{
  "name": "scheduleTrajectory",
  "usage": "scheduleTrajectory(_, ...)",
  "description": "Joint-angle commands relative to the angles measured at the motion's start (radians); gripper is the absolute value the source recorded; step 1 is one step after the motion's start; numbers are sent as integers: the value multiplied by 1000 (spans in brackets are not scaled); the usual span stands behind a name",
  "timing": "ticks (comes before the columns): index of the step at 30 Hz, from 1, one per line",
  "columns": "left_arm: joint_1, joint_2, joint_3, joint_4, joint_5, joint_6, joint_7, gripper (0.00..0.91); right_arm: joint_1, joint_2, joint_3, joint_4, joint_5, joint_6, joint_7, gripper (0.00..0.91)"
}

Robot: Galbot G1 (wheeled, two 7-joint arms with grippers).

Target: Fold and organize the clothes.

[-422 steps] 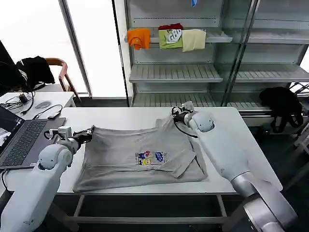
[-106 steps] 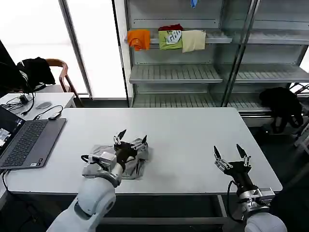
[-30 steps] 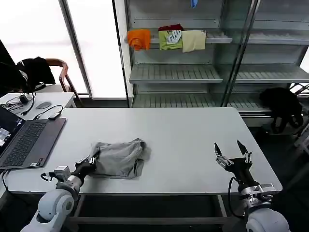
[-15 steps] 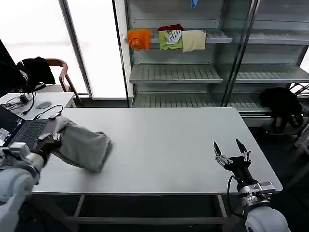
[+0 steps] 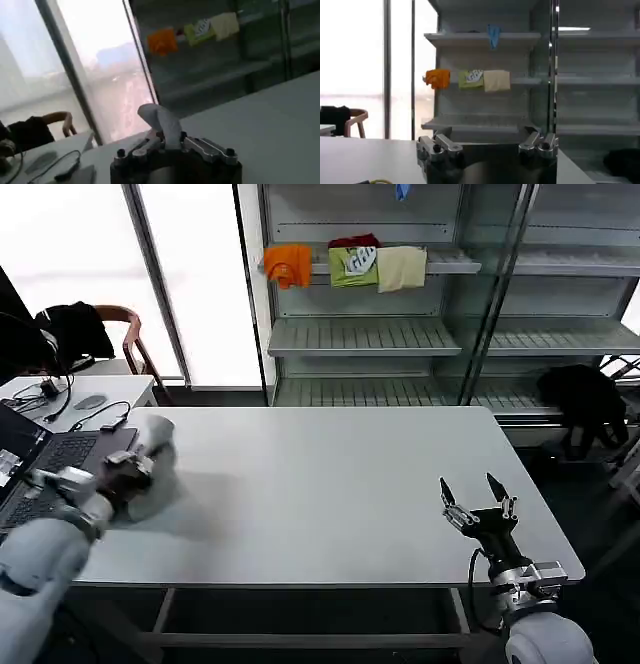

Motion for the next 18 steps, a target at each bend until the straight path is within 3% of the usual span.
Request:
scheduleTrajectory(1,-65,-285,413,30,302,-70,-8,10,-16,-6,19,1,1,-1,0,907)
scheduleTrajectory(7,-137,-239,439,9,215,-16,-63,50,-9,4,4,-4,-7,0,-1,907)
scheduleTrajectory(10,-162,-246,470,28,230,-21,-136,907,9,11,-18,-4,-13,-6,0,907)
scheduleTrajectory(18,-275,-277,533,-43,251,45,-345,907,73,29,-77,-5,-26,-41,5,907)
